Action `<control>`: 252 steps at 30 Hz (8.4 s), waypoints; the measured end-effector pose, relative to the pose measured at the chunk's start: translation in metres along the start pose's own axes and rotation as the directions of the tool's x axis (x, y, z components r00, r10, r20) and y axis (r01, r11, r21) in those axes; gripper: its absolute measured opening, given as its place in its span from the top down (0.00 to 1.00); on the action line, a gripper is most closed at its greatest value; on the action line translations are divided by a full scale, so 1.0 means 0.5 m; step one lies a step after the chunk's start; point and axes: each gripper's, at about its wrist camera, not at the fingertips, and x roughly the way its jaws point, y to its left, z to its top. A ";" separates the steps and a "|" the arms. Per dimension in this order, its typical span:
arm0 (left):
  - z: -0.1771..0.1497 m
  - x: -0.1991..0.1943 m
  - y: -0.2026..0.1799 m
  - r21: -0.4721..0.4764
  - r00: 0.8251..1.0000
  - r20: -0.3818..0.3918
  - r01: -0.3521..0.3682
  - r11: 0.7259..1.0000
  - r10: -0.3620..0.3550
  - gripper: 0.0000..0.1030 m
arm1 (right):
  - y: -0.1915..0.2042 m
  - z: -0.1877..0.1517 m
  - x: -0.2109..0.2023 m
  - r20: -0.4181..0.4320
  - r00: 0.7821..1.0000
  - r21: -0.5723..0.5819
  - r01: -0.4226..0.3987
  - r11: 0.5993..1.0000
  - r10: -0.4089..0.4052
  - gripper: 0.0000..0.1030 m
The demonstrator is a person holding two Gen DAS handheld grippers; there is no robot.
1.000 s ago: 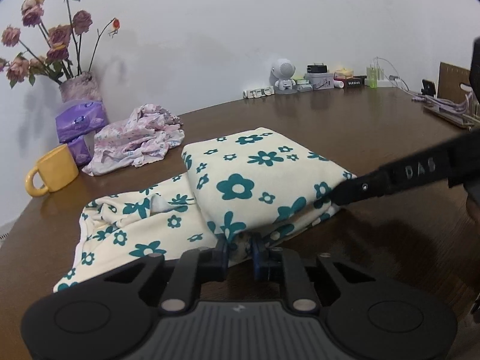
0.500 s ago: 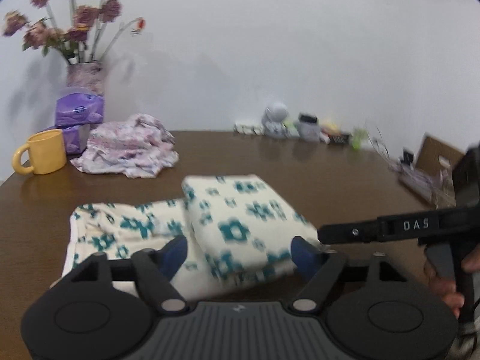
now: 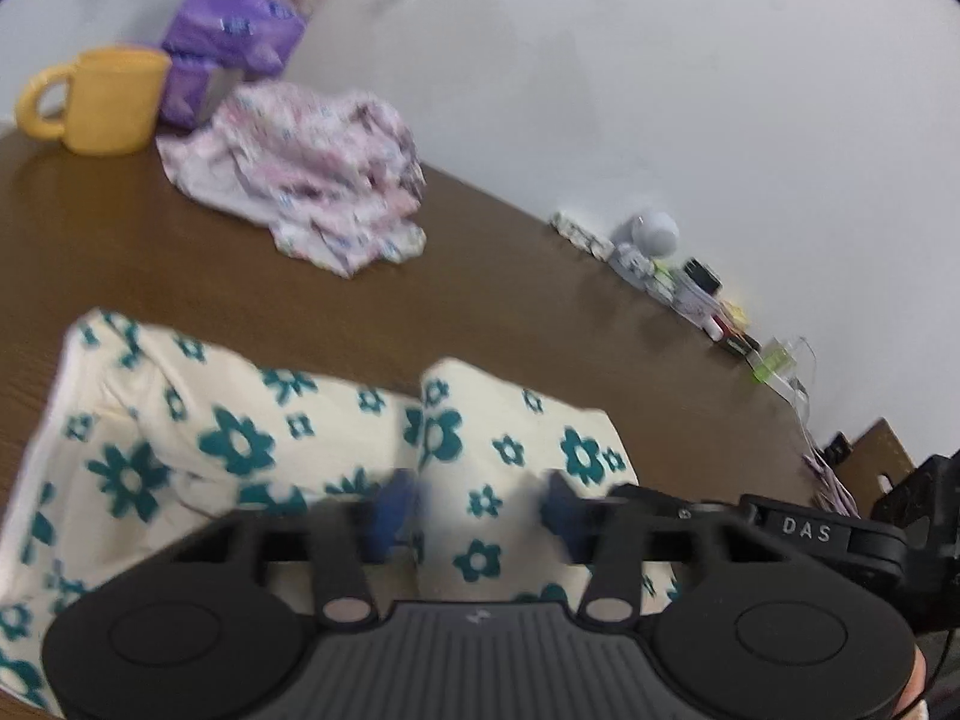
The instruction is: Fold clothes
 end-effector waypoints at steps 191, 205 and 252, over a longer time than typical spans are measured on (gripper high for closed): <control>-0.074 -0.114 0.050 -0.054 1.000 0.025 -0.012 0.998 0.013 0.42 | 0.067 -0.122 -0.099 -0.055 0.992 -0.199 -0.126 0.972 0.117 0.81; -0.083 -0.148 0.033 0.041 0.996 0.061 -0.065 0.997 0.063 0.46 | 0.051 -0.116 -0.109 -0.066 0.985 -0.128 -0.166 0.978 0.159 0.61; -0.202 -0.163 -0.064 0.454 0.967 0.176 -0.246 0.857 0.184 0.93 | 0.110 -0.203 -0.123 0.048 0.999 -0.362 0.022 0.932 -0.005 0.85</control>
